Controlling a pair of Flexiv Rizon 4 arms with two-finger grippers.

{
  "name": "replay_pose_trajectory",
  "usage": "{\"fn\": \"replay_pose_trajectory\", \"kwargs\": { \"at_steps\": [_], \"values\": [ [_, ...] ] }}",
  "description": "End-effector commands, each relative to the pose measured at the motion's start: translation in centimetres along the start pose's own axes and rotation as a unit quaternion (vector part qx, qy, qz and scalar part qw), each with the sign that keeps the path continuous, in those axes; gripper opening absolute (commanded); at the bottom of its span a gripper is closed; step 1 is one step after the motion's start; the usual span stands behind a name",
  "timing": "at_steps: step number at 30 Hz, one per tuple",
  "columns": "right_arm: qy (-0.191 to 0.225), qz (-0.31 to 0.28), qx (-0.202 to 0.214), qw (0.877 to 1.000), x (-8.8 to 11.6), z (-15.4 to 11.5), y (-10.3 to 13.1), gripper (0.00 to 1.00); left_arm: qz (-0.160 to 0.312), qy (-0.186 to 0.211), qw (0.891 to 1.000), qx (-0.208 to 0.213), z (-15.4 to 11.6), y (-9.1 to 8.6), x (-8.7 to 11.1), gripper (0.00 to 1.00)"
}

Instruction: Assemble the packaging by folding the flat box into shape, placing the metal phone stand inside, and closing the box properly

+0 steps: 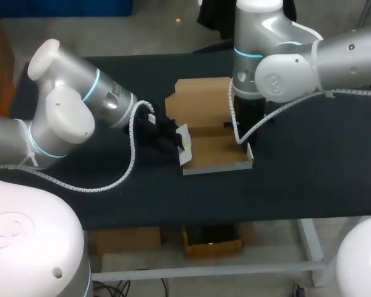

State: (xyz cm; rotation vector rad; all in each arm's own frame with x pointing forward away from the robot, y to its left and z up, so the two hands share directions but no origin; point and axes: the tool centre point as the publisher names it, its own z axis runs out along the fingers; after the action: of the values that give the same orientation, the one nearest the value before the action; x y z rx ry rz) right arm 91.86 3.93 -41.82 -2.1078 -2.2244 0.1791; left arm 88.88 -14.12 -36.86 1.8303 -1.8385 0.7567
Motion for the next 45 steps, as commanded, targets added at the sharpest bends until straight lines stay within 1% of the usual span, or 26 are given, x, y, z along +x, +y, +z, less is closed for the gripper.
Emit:
{"fn": "replay_pose_trajectory", "kwargs": {
  "at_steps": [1, 7, 9, 18, 22, 26, 30, 32, 35, 38, 41, 45],
  "values": [
    [0.0, 0.0, 0.001, 1.0, 0.1, 0.0, 0.0, 0.0, -0.001, -0.039, 0.999, 0.001, 0.8, -0.1, 0.7, 0.37],
    [0.0, 0.0, 0.001, 1.0, 0.1, 0.0, 0.0, 0.0, -0.003, -0.068, 0.998, 0.005, 1.4, -0.2, 0.8, 0.37],
    [0.0, 0.0, 0.001, 1.0, 0.1, 0.0, 0.0, 0.0, -0.005, -0.083, 0.996, 0.012, 1.6, -0.2, 0.8, 0.37],
    [0.0, 0.0, 0.001, 1.0, 0.1, 0.0, 0.0, 0.0, -0.008, -0.129, 0.991, 0.024, 2.0, -0.3, 0.6, 0.37],
    [0.0, 0.0, 0.001, 1.0, 0.1, 0.0, 0.0, 0.0, -0.009, -0.153, 0.988, 0.033, 2.3, -0.4, 0.4, 0.37],
    [0.0, 0.0, 0.001, 1.0, 0.1, 0.0, 0.0, 0.0, -0.012, -0.17, 0.985, 0.035, 2.5, -0.5, 0.1, 0.36],
    [0.0, 0.0, 0.001, 1.0, 0.1, 0.0, 0.0, 0.0, -0.012, -0.198, 0.979, 0.035, 2.8, -0.6, -0.1, 0.36],
    [0.0, 0.0, 0.001, 1.0, 0.1, 0.0, 0.0, 0.0, -0.013, -0.206, 0.978, 0.036, 2.8, -0.7, -0.2, 0.34],
    [0.0, 0.0, 0.001, 1.0, 0.1, 0.0, 0.0, 0.0, -0.015, -0.218, 0.975, 0.034, 2.7, -0.8, -0.4, 0.28],
    [0.0, 0.0, 0.001, 1.0, 0.1, 0.0, 0.0, 0.0, -0.018, -0.232, 0.972, 0.033, 2.7, -0.9, -0.5, 0.27],
    [0.0, 0.0, 0.001, 1.0, 0.1, 0.0, 0.0, 0.0, -0.02, -0.242, 0.97, 0.03, 2.6, -1.0, -0.5, 0.23],
    [0.0, 0.0, 0.001, 1.0, 0.1, 0.0, 0.0, 0.0, -0.022, -0.256, 0.966, 0.024, 2.8, -1.4, -0.8, 0.21]
  ]
}}
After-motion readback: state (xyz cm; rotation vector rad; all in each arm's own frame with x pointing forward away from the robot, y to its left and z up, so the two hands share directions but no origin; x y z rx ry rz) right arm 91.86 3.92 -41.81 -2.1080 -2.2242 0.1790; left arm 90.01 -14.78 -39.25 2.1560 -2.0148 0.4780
